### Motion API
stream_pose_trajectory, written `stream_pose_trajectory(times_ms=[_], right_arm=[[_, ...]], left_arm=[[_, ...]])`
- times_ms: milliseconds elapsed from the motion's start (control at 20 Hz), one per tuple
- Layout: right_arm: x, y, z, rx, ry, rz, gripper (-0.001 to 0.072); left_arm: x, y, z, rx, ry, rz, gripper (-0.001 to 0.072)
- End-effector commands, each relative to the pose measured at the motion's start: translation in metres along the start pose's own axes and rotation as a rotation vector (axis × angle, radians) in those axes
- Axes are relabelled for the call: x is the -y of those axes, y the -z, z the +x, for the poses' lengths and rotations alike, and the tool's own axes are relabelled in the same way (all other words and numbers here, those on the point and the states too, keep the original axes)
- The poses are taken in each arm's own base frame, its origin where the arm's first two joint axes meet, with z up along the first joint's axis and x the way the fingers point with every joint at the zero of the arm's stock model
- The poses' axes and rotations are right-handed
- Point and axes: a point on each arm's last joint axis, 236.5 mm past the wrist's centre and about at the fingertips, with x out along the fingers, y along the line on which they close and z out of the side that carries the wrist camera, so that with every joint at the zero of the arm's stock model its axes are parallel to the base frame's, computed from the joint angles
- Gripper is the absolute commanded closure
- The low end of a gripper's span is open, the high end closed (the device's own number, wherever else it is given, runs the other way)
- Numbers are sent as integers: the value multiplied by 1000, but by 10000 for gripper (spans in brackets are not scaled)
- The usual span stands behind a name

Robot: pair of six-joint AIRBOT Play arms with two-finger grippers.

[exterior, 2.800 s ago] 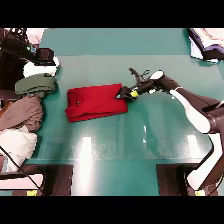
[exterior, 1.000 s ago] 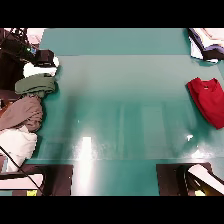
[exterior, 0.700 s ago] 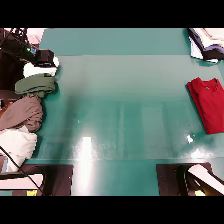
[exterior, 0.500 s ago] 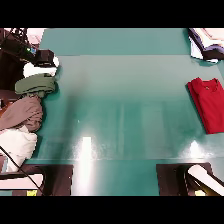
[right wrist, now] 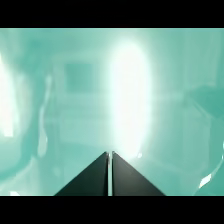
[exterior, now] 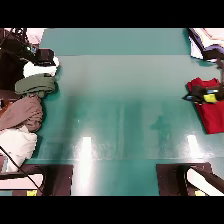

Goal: Fold the shirts.

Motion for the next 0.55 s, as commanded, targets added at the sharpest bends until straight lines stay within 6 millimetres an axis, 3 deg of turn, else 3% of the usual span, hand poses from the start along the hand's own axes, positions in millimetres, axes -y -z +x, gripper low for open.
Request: stream_pose_trajectory(times_ms=[0, 150, 500], right_arm=[[-52, 12, 20, -37, -58, -139, 694], [-67, 14, 26, -33, -71, -183, 695], [-69, 14, 26, -34, -73, -186, 695]], left_arm=[[-2, -11, 0, 44, -6, -1, 678], [-2, -11, 0, 46, -6, -1, 678], [-2, -11, 0, 46, -6, -1, 678]])
